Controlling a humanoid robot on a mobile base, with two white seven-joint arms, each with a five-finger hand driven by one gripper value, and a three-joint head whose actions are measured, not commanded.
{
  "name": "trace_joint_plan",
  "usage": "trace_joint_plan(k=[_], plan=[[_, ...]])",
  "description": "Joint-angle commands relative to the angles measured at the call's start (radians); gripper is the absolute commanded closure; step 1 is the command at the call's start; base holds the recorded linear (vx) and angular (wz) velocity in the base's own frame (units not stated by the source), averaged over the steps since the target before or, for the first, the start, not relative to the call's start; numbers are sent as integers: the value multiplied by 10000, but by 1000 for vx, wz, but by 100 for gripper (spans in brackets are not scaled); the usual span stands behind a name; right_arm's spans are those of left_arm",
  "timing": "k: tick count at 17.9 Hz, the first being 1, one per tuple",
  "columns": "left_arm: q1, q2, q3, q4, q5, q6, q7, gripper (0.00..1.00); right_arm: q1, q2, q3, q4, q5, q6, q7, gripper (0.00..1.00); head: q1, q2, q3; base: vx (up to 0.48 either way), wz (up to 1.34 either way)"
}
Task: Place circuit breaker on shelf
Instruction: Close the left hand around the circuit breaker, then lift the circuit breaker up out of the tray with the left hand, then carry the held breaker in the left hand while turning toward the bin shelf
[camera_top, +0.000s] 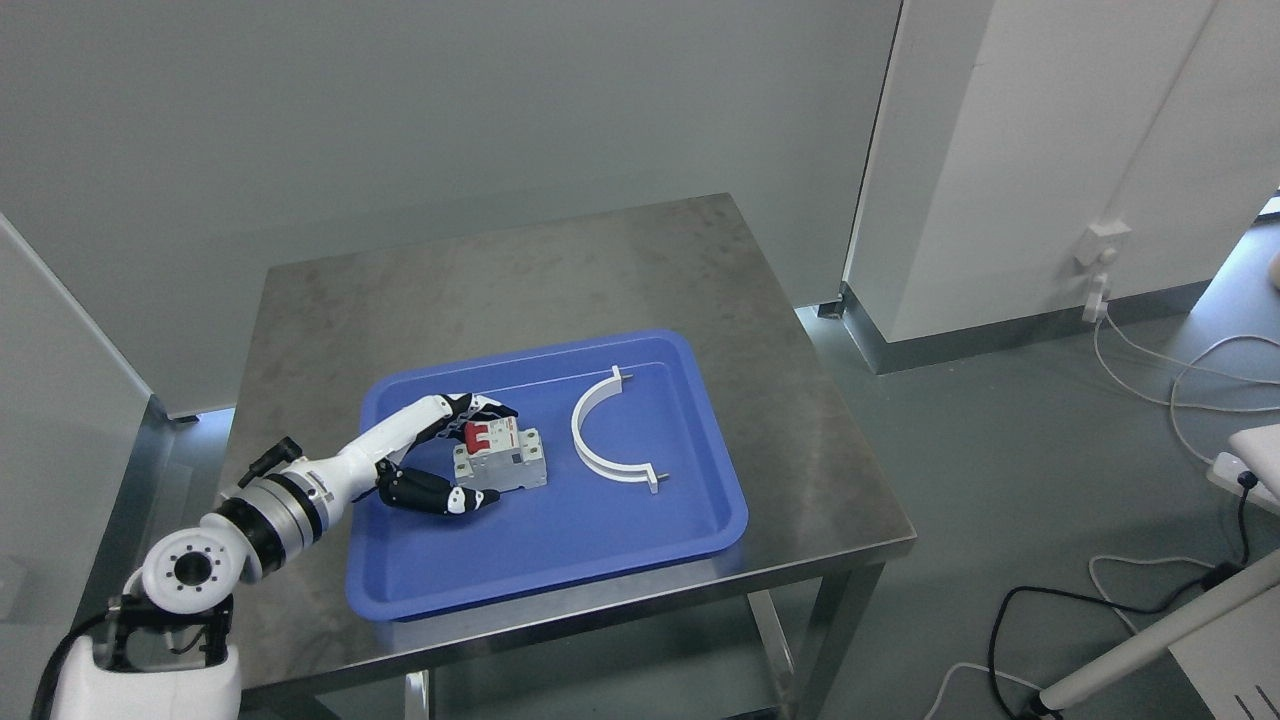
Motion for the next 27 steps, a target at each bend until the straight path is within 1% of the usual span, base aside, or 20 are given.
trace_joint_plan(k=[1, 3, 4, 5, 6, 7, 9, 10, 11, 12, 13, 14, 16, 17, 20, 23, 25, 27], plan=[[-76, -616, 505, 319, -224, -238, 1, 52, 1, -175, 199, -1, 0, 1672, 0, 0, 0, 0, 0, 8, 15], [-15, -800, 521, 411, -224, -515, -15, 58, 1, -175, 199, -1, 0, 1672, 0, 0, 0, 0, 0, -10, -17], [-15, -968, 567, 411, -224, -607, -30, 65, 1, -175, 199, -1, 0, 1672, 0, 0, 0, 0, 0, -1, -13], [-30, -1106, 795, 411, -193, -850, -76, 79, 1, -175, 199, -1, 0, 1672, 0, 0, 0, 0, 0, 5, 40], [-76, -1229, 1071, 457, -178, -1172, -76, 87, 1, -175, 199, -1, 0, 1672, 0, 0, 0, 0, 0, 5, 40], [-167, -1367, 1286, 518, -147, -1418, -15, 90, 1, -175, 199, -1, 0, 1672, 0, 0, 0, 0, 0, 3, 24], [-840, -2038, 2035, 580, -132, -1924, 77, 91, 1, -175, 199, -1, 0, 1672, 0, 0, 0, 0, 0, 1, 12], [-1177, -2038, 2541, 580, -25, -2382, 381, 90, 1, -175, 199, -1, 0, 1672, 0, 0, 0, 0, 0, 0, 0], [-1226, -2038, 2591, 580, 234, -2994, 1113, 89, 1, -175, 199, -1, 0, 1672, 0, 0, 0, 0, 0, -6, 23], [-1212, -2038, 2622, 580, 571, -3638, 2305, 89, 1, -175, 199, 14, 0, 1672, 0, 0, 0, 0, 0, -6, 23], [-1181, -2038, 2623, 580, 711, -4100, 3592, 89, 1, -175, 199, -1, 0, 1672, 0, 0, 0, 0, 0, -33, 15], [-1150, -2038, 2607, 550, 773, -4530, 5169, 88, 1, -175, 199, -1, 0, 1672, 0, 0, 0, 0, 0, -33, 15], [-1119, -2038, 2562, 504, 789, -5053, 6742, 86, 1, -175, 199, -1, 0, 1672, 0, 0, 0, 0, 0, -69, 75], [-967, -2038, 2501, 458, 789, -5208, 7099, 86, 1, -175, 199, -1, 0, 1672, 0, 0, 0, 0, 0, -168, 168], [-125, -2038, 2270, -109, 865, -5423, 7164, 85, 1, -175, 199, -1, 0, 1672, 0, 0, 0, 0, 0, -180, 182], [444, -2038, 1980, -309, 881, -5683, 7164, 84, 1, -175, 199, -1, 0, 1672, 0, 0, 0, 0, 0, -230, 105], [629, -2038, 1856, -310, 881, -5945, 7149, 84, 1, -175, 199, -1, 0, 1672, 0, 0, 0, 0, 0, -215, 45], [629, -2038, 1886, -325, 1002, -5976, 7027, 84, 1, -175, 199, -1, 0, 1672, 0, 0, 0, 0, 0, -245, 192]])
